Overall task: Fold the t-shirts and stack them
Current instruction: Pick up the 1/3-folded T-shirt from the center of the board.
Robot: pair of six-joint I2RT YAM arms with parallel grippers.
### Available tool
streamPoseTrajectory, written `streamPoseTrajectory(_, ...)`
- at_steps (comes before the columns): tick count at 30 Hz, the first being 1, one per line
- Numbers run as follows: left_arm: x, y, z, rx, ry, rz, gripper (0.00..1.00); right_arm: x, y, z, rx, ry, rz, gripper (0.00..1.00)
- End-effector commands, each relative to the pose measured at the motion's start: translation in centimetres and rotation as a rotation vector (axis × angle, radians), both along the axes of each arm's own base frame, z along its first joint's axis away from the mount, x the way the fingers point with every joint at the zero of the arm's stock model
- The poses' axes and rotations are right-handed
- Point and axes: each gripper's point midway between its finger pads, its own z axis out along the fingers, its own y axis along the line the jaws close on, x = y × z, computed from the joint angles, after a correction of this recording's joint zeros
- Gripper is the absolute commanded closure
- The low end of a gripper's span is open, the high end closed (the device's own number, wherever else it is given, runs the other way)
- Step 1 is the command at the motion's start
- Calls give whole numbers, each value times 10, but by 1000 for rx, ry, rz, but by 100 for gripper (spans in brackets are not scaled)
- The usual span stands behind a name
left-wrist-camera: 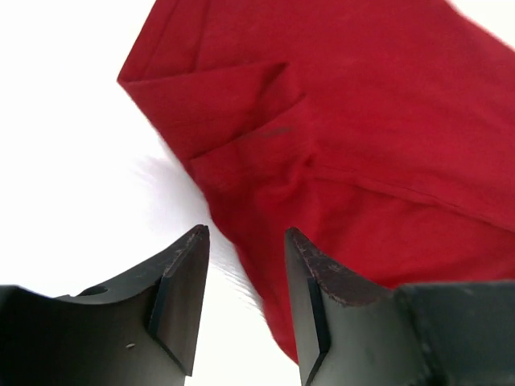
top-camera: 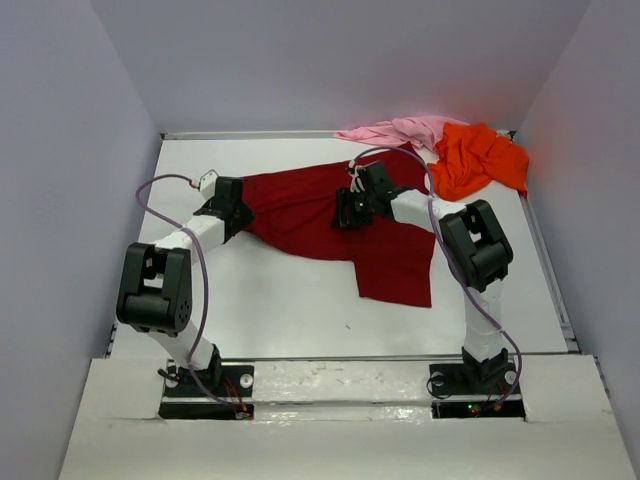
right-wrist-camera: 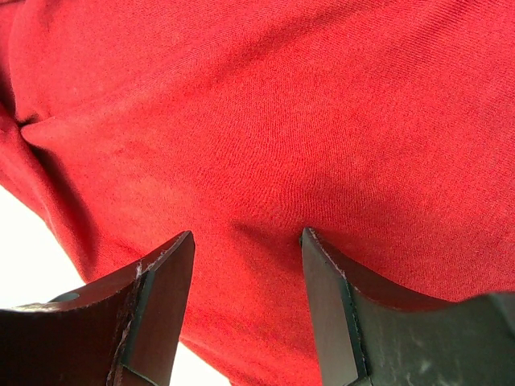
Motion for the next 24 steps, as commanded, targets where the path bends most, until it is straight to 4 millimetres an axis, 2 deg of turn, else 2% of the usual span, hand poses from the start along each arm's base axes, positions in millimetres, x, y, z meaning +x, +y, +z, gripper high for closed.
streamPoseTrajectory(1,16,-9,0,-84,-55,2,48,0,-2,-2,-3,-6,14,38)
streamPoseTrajectory(14,17,1,-18,-43,-27,25,48,-1,-4,-12,-17,10,11,38)
streamPoseTrajectory(17,8,0,-14,-60,-22,32,48,0,-3,-13,-17,12,12,38)
streamPoseTrajectory(22,1,11,1,-52,-67,88,48,-1,-2,-17,-14,24,13,38)
streamPoseTrajectory(24,0,9,-3,-57,-57,89,48,-2,-2,-17,-9,28,16,38)
